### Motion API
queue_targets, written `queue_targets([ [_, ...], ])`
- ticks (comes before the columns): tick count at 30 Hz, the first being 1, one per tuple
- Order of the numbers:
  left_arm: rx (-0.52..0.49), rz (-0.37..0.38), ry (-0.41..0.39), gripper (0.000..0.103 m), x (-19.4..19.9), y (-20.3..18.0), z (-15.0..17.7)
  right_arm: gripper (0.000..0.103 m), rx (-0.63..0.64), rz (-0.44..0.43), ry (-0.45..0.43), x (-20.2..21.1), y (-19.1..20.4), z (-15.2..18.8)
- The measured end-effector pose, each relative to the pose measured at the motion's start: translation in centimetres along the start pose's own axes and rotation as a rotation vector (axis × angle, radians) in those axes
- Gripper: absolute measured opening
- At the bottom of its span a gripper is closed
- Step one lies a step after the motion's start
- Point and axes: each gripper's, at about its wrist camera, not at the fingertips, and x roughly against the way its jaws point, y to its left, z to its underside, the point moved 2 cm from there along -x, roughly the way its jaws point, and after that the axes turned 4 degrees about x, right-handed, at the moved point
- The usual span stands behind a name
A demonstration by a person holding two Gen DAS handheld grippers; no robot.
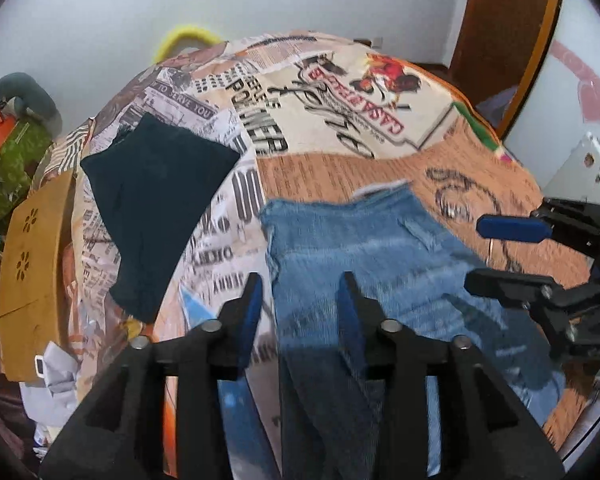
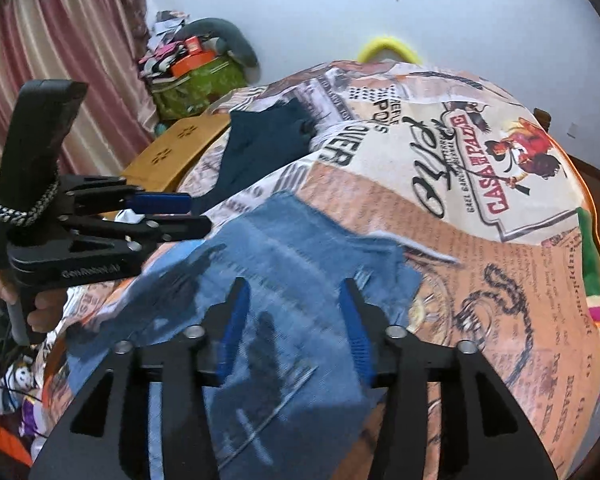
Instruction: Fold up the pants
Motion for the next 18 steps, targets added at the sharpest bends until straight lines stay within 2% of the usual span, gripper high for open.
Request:
queue_targets([
  [1,-0.004,-0.004,0.018,0.055,-0.3,-0.1,0.6,0.055,0.003,0.006,0.005,-0.2,0.3,0.3],
  [2,-0.007,-0.028,0.059,0.066,-0.9,-0.2,1.4,0.057,0.006,0.014,0.013,-0.4,0.5,0.8],
  [4,-0.014,-0.062,0.087,0.07,-1.5,-0.3,2.7,0.059,0.001,0.017,0.055,-1.2,0.8,2.0],
  [6,-0.035,-0.085,0.073,0.08,-1.1,-0.3,3.9,0.059,-0.009,0.011,0.122,-2.1,0.8,3.4],
  [7,-0.044,-0.091,0.075,0.081,-0.8,-0.3,4.4,0.059,-0.011,0.01,0.143,-2.4,0.9,4.2],
  [10,-0.033,-0.079,0.06,0.081,0.3,0.3,5.9,0.06,-0.01,0.004,0.129,-1.3,0.7,5.1],
  [18,0.111,-0.016,0.071,0.081,2.3,2.6,9.4,0.064,-0.085,-0.01,0.106,1.3,1.0,8.5],
])
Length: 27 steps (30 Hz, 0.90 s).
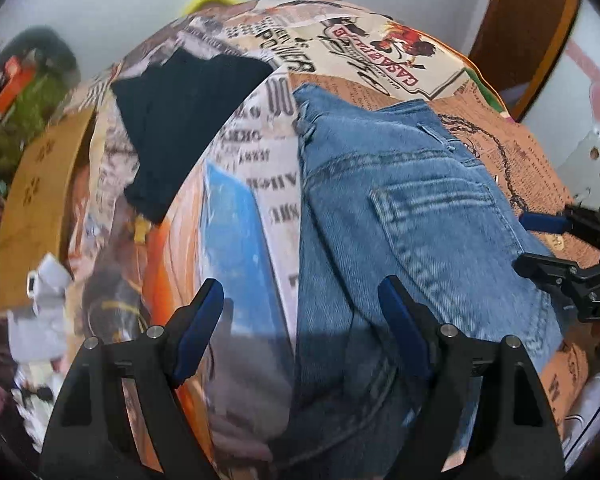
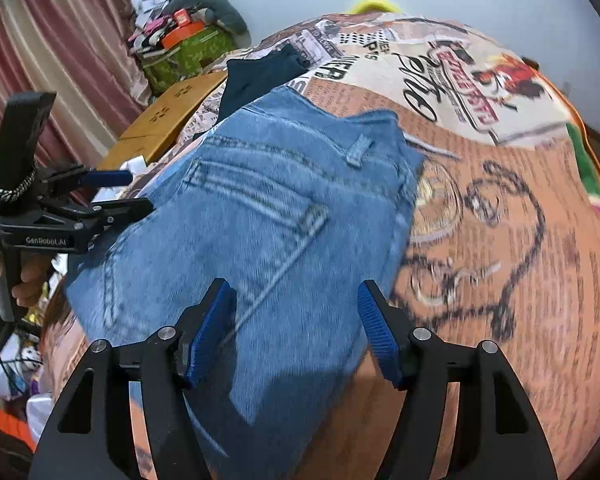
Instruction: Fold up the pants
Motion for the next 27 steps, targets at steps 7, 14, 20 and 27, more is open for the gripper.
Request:
queue_targets([
  [7,0.02,-0.029,-0.001,0.081,1.2,0.9,2.1,0.07,-0.104,-0.046,0.002,0.8,-1.6,2.4],
  [14,0.041,-0.085,-0.04,0.08,3.0,2.6,1.6,0.074,-0.077,-0.016,0.007,2.1,-2.2,3.0],
  [20,0.035,-0.084,-0.069,0.088,4.0,2.5,-1.2,0.074,-0.054,0.027,-0.027,3.4,-2.8,1.4],
  [27,0.027,0.006,-0.046,0.092,1.9,0.4,-5.2,0.082,-0.13,-0.005,-0.108,3.3,-4.3,-1.6],
])
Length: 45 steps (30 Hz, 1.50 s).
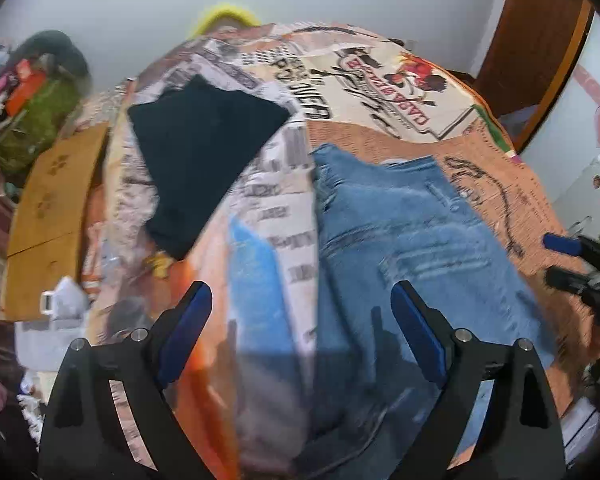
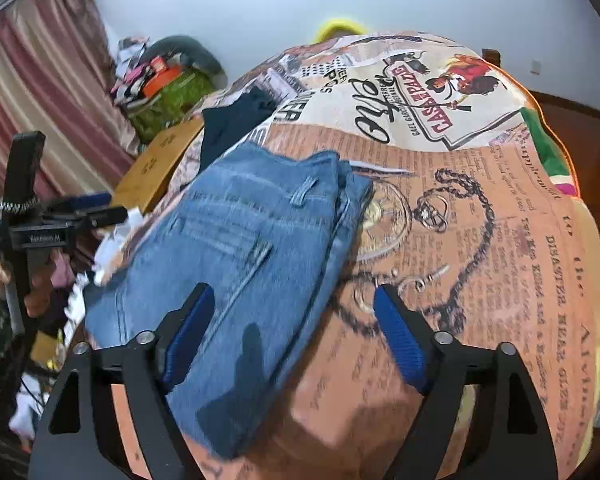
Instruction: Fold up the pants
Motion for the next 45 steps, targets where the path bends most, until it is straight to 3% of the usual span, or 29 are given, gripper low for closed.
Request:
queue_targets([
  [9,0.01,0.105,0.178,0.092,-7.3,-1.6,-2.9,0.082,-0.12,-0.119,0.118,-6.0,-1.9,0.0],
  [13,0.033,0.193,0.238,0.092,-8.9,-1.6,-3.1,0.084,-0.193,-0.209,0.141,-7.5,-2.9,-0.1],
  [20,0.073,0.311,0.322,0.087,-11.3,-1.9,-3.4,0.081,-0.205,-0.297,0.163,-9.3,-2.9,-0.9],
  [23,0.072,0.329,0.318,0.077,-11.4,-2.3,-3.4,0.068,-0.219,-0.305,0.174,-9.6,-3.0,-1.1],
  [25,0.071,0.325,0.314,0.073,-11.2,-2.4,-3.5,0.051,-0.229,-0.31,0.185,-9.7,-3.2,-1.3],
  [26,0.07,0.322,0.303,0.07,-10.9,-2.4,-3.4,0.047,-0.241,-0.318,0.194,-9.6,-3.2,-1.4],
  [28,0.047,0.31,0.259,0.065,-10.0,-2.7,-3.4,0.029,-0.241,-0.312,0.189,-9.2,-3.2,-1.7],
  [30,0.005,0.285,0.204,0.058,-8.5,-3.3,-3.4,0.024,-0.205,-0.281,0.171,-8.3,-2.8,-2.1],
  [35,-0.002,0.292,0.105,0.046,-4.7,-2.9,-3.8,0.02,-0.102,-0.234,0.101,-5.7,-0.7,-3.5],
  [45,0.014,0.25,-0.195,0.042,5.9,1.0,-6.3,0.018,0.089,-0.215,-0.119,-0.8,6.0,-10.9],
])
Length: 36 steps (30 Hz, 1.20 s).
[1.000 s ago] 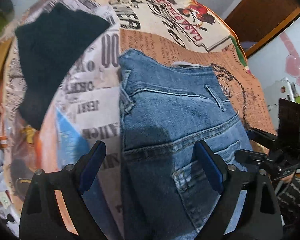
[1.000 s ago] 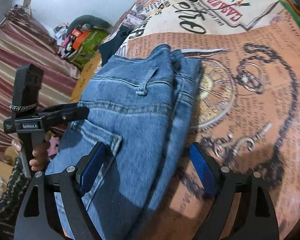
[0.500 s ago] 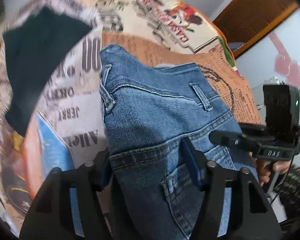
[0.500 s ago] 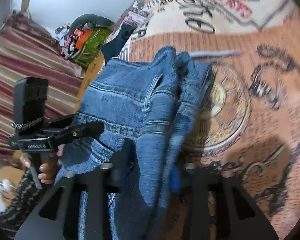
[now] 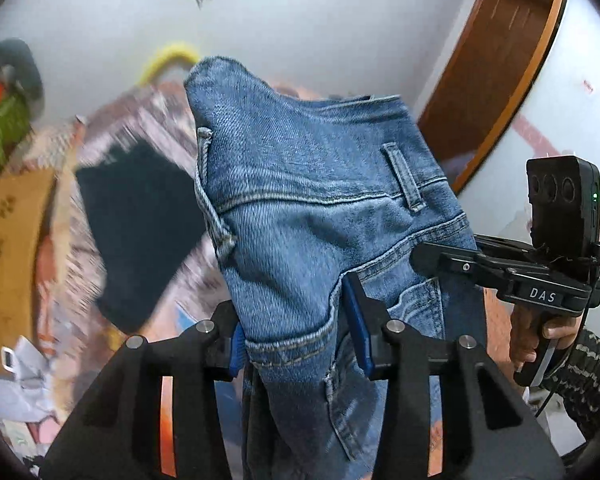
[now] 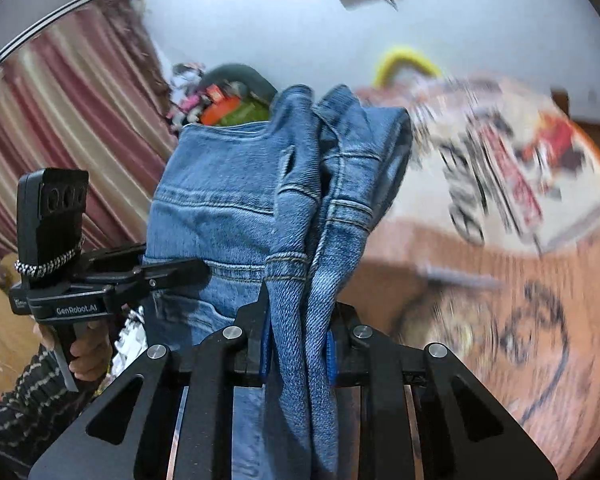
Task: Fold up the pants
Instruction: 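Grasp the folded jeans with both tools and lift them off the bed, then lower the folded jeans onto the bed with both tools and release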
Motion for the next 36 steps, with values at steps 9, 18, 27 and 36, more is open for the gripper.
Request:
queue_targets([
  [9,0.049,-0.088,-0.198,0.042,5.2,5.8,-4.5,0.018,0.172,-0.012,-0.096,-3.4,6.5,-7.9],
  [18,0.123,-0.203,-0.217,0.042,1.8,14.1,-7.3,0.018,0.224,-0.003,-0.056,-12.0,7.6,-11.9],
  [27,0.216,-0.268,-0.126,0.042,-7.8,21.1,-7.6,0.018,0.168,0.054,0.09,-23.7,3.4,-12.4],
  [36,0.314,-0.262,0.054,0.045,-18.9,25.9,-6.1,0.02,0.124,0.188,0.268,-30.3,-1.6,-9.3],
])
